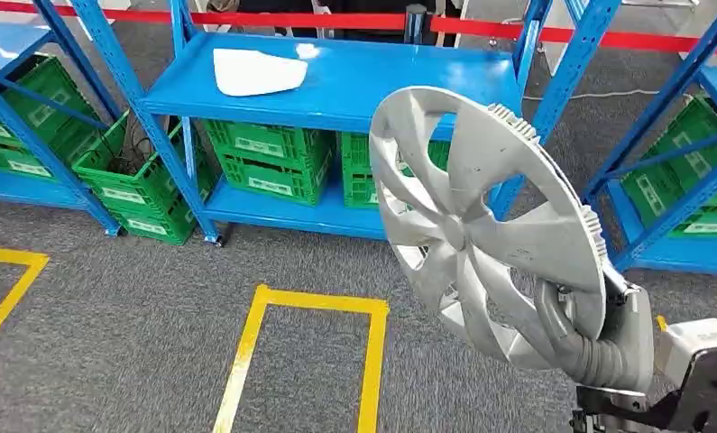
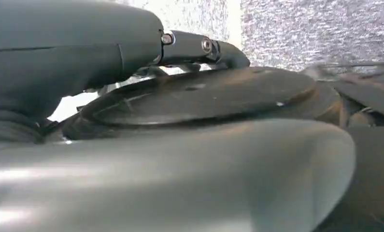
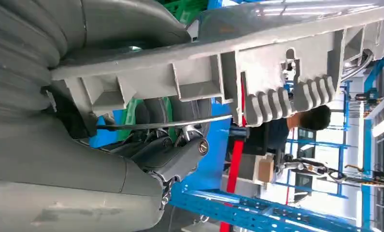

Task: Take the parts from the cabinet and place them on the table.

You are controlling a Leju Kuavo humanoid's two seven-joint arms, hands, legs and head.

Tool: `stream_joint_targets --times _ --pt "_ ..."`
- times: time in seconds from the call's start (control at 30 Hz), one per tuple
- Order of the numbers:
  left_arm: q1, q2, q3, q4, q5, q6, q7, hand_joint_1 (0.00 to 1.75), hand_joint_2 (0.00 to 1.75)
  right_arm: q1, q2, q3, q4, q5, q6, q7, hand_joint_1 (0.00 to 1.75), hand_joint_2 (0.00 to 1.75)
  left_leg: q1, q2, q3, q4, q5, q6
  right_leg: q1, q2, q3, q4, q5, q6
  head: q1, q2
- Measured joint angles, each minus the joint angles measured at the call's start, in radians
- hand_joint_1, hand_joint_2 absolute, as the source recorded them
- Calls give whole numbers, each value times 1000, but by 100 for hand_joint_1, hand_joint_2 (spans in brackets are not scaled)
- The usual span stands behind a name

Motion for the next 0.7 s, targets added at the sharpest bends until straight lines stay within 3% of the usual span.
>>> stream_joint_targets --times 0.03,0.1,0.13,0.17,0.27,0.3,0.33,0.37,0.4,0.47,0.5,0.57,0.63,0.67,0.7 --pt "0 0 0 0 0 0 0 0 0 1 0 0 0 0 0 0 175 175 0 0 23 -14 35 1 0 1 -14 7 6 1 -4 0" --pt "1 1 0 0 0 0 2 0 0 2 0 0 0 0 0 0 175 175 0 0 116 -145 94 6 0 2 -31 22 7 4 -9 0" --pt "2 2 0 0 0 0 2 0 0 4 0 0 0 0 0 0 175 175 0 0 167 -226 105 9 0 2 -37 30 7 4 -11 0" --pt "2 3 0 1 0 0 1 0 0 4 0 0 0 0 0 0 175 175 -4 0 214 -272 78 13 5 1 -51 37 8 10 -13 0" --pt "1 4 0 0 0 -2 -1 0 0 5 0 0 0 0 0 1 175 175 -6 -2 199 -295 75 19 3 0 -66 47 21 27 -14 0" --pt "1 3 0 0 0 -2 -1 0 0 5 -1 0 0 0 0 0 175 175 1 -2 193 -304 81 27 7 0 -74 51 25 33 -11 0" --pt "1 2 0 0 0 -2 -1 0 0 6 -1 0 0 0 0 0 175 175 5 -1 191 -308 88 36 4 6 -92 65 7 41 -11 0" --pt "0 2 0 0 -1 -2 -2 0 0 5 -2 0 0 0 0 0 175 175 6 -1 186 -308 92 43 2 8 -108 99 -29 48 -2 0" --pt "0 2 0 0 -1 -2 -2 0 0 6 -4 0 0 0 1 0 175 175 5 -1 180 -308 96 48 -3 9 -130 170 -73 53 7 0" --pt "0 2 0 0 0 -3 -2 0 0 7 -4 0 0 0 1 0 175 175 4 -1 169 -305 103 48 -10 9 -180 315 -137 61 12 0" --pt "0 2 0 0 0 -3 -2 0 0 9 -5 0 0 -1 1 0 175 175 4 -1 162 -302 107 47 -13 9 -188 352 -143 65 14 0" --pt "0 2 0 0 0 -3 -2 0 0 10 -6 0 0 -1 1 0 175 175 5 -1 153 -298 112 45 -21 9 -141 280 -93 69 23 0" --pt "0 1 0 0 0 -3 -2 0 0 10 -6 0 0 -1 2 0 175 175 7 -2 149 -293 115 40 -27 9 -42 99 -13 70 27 0" --pt "-1 1 0 0 0 -2 -2 0 0 9 -6 0 0 -1 2 1 175 175 4 -2 144 -293 118 33 -25 11 -21 61 -30 69 30 0" --pt "-2 1 0 0 0 -2 -2 0 0 9 -6 0 0 -1 2 0 175 175 0 -2 135 -286 123 27 -20 12 -12 48 -23 61 33 0"
